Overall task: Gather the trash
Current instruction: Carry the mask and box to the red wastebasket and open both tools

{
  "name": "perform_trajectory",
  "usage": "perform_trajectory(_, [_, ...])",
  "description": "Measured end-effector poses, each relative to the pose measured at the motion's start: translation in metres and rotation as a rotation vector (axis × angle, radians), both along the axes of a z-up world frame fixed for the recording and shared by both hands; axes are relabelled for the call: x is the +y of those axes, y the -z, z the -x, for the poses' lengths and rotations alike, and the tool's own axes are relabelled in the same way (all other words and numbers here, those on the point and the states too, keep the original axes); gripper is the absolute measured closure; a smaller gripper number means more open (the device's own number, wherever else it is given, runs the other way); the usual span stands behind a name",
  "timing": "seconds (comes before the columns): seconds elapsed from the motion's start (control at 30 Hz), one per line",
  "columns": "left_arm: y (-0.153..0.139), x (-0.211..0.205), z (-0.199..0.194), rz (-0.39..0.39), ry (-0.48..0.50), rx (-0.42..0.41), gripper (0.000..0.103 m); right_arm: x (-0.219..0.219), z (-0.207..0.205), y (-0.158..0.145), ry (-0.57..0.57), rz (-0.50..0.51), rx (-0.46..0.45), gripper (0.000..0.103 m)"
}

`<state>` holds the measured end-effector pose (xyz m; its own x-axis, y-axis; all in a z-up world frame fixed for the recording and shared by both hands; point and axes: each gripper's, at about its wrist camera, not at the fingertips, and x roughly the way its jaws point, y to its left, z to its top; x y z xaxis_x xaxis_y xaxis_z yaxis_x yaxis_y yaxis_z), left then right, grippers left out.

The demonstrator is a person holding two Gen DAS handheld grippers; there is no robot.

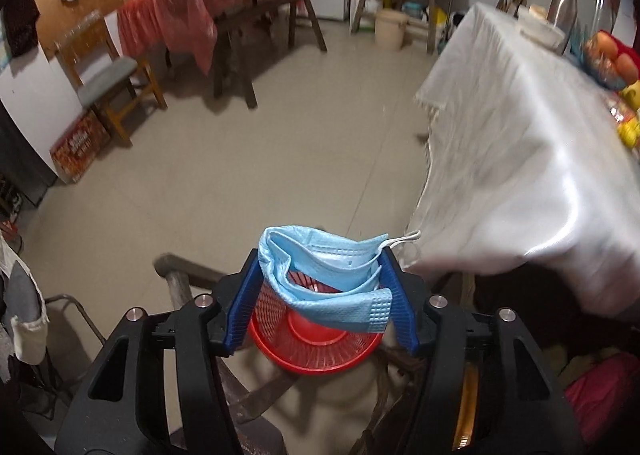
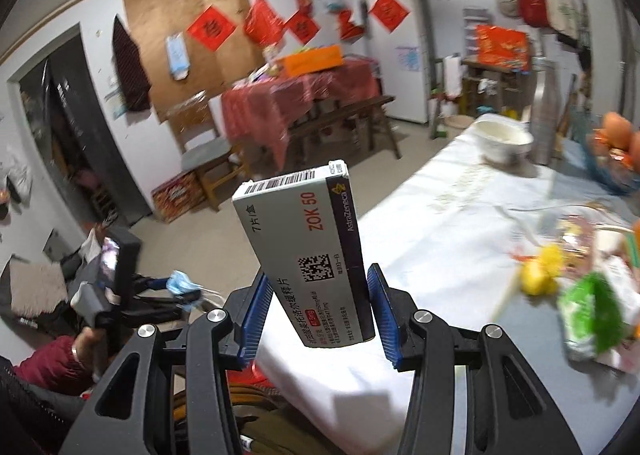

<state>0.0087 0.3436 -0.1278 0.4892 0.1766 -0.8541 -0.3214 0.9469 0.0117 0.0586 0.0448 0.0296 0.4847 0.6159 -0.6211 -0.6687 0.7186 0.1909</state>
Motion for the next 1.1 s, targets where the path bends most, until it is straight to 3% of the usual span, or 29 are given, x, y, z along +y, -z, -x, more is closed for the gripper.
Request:
perform_trajectory(0.17, [0.038,0.018,-0.001,0.098,0.007,0.071,0.026,0.043,0.003,0.012,-0.083,0.031,0.055,0.055])
perform_trajectory(0.33, [0.027,0.034,0.011,0.091,-0.024,0.039,0.009,0.078,0.013,0.025,-0.163,0.069,0.093,0.055])
perform_trajectory(0.6, [-0.001,0.07,0.028,0.042,-0.141,-0.028,0.008,0.133,0.026,0.048,-0.283,0.13,0.142,0.055])
perform_trajectory(0.83, [-0.024,0.1,0.044,0.018,-0.226,-0.092,0.007,0.206,0.035,0.076,-0.397,0.187,0.213,0.054])
perform_trajectory(0.93, [-0.032,0.109,0.051,0.022,-0.249,-0.112,0.007,0.226,0.034,0.081,-0.401,0.195,0.212,0.038])
perform_trajectory(1.1, [-0.043,0.11,0.056,0.013,-0.247,-0.132,0.007,0.219,0.034,0.07,-0.374,0.18,0.168,0.037])
